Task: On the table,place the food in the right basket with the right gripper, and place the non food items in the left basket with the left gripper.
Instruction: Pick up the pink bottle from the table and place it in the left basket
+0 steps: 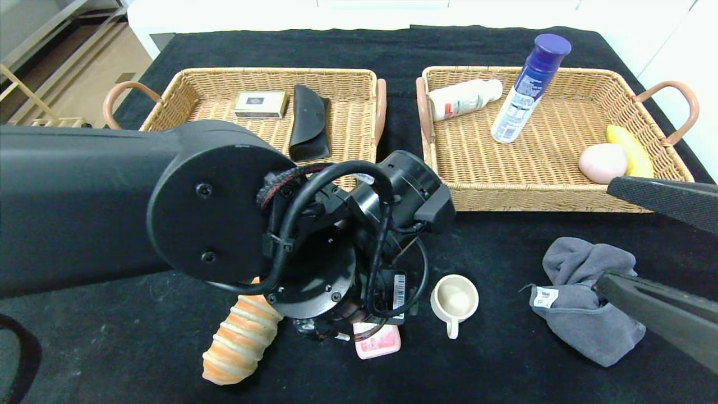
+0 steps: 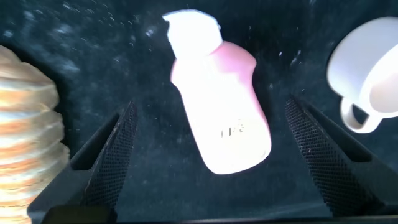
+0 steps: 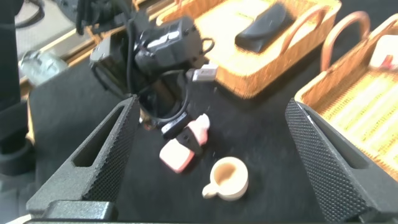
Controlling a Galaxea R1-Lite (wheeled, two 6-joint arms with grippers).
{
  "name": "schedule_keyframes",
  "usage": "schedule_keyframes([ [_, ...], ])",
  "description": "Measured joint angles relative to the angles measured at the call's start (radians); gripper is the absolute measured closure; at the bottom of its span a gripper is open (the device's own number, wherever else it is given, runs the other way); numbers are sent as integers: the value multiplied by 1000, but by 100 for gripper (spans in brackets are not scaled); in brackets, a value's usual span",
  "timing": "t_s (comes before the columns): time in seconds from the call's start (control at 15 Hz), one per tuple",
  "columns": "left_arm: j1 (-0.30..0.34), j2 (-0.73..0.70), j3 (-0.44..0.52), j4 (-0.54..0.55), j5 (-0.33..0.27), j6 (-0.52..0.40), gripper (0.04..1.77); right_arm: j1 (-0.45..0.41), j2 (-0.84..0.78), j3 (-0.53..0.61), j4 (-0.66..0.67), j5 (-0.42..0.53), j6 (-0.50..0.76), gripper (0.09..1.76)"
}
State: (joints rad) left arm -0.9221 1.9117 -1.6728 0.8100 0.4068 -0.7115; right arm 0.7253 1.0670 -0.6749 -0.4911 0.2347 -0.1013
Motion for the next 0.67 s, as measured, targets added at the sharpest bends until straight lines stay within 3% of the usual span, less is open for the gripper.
schedule_keyframes([
  [0.67,8,39,15,-7,-16,-3,12,3,-11,-3,16,0,-1,14],
])
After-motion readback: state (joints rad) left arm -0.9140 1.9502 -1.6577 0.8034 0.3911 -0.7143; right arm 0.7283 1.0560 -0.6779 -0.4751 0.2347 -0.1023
